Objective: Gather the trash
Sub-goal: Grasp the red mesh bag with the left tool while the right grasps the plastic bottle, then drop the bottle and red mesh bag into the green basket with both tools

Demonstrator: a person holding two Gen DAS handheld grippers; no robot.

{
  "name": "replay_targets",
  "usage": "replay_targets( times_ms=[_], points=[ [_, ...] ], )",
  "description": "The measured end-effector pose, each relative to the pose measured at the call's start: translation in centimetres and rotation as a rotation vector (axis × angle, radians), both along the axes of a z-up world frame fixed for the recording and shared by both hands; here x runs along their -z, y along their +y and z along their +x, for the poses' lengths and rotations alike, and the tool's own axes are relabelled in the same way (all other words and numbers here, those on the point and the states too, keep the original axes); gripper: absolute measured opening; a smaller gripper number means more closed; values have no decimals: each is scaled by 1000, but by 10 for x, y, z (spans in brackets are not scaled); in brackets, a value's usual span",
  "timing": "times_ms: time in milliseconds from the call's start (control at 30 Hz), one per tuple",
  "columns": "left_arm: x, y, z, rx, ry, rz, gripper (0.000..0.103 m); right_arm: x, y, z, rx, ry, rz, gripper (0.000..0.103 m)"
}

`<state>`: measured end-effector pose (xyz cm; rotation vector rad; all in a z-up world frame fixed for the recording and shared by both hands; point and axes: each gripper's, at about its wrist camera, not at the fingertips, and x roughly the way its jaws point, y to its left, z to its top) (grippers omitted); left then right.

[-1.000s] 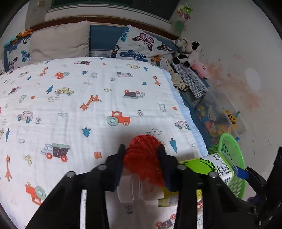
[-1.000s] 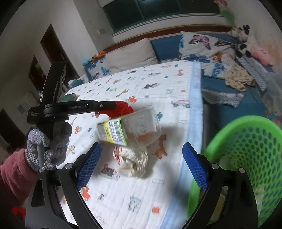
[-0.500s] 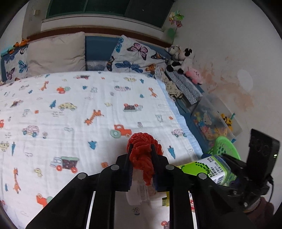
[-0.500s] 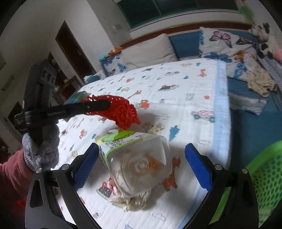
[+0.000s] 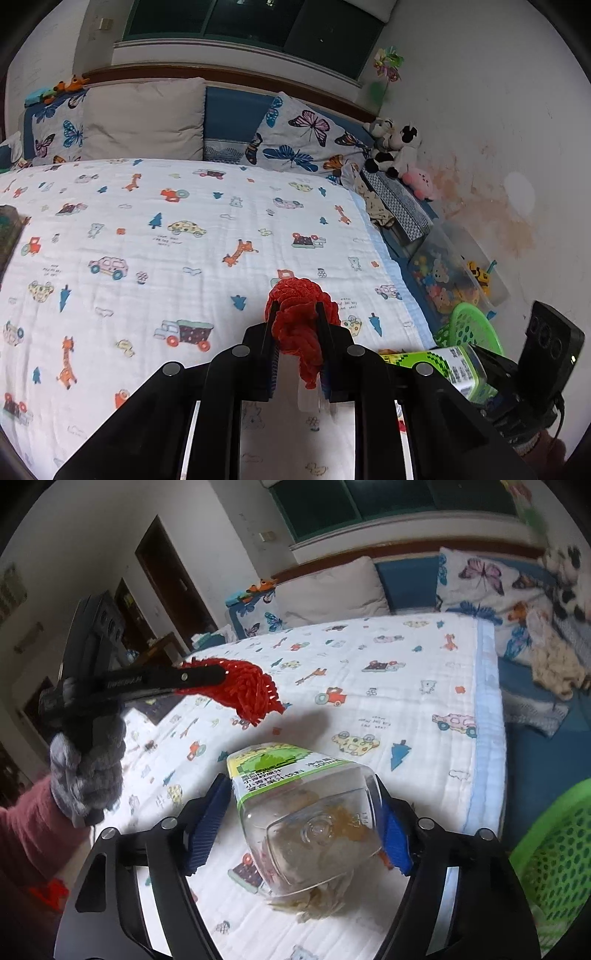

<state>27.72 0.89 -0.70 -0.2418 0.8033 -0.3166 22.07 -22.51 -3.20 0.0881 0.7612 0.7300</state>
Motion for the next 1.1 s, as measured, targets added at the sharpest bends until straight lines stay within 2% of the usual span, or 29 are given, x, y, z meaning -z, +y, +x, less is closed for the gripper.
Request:
replay_targets(
  times_ms=[133,300,567,867,1100],
  points=[
    [-4,4,-11,-4,-15,12,17,-13,17,-24,30,-64,-77,67],
    [-15,9,-27,-6,-39,19,17,-31,31,-42,59,-116,-114,61],
    [-35,6,-48,17,-81,17,17,-57,22,-58,97,-75,-82,57],
    [-50,-20,-66,78,-109,5,17,-86,-15,-88,166,-79,-77,57],
    [-61,-57,-74,148,-130,15,17,-111,-77,-99,361,-152,-93,57]
  ],
)
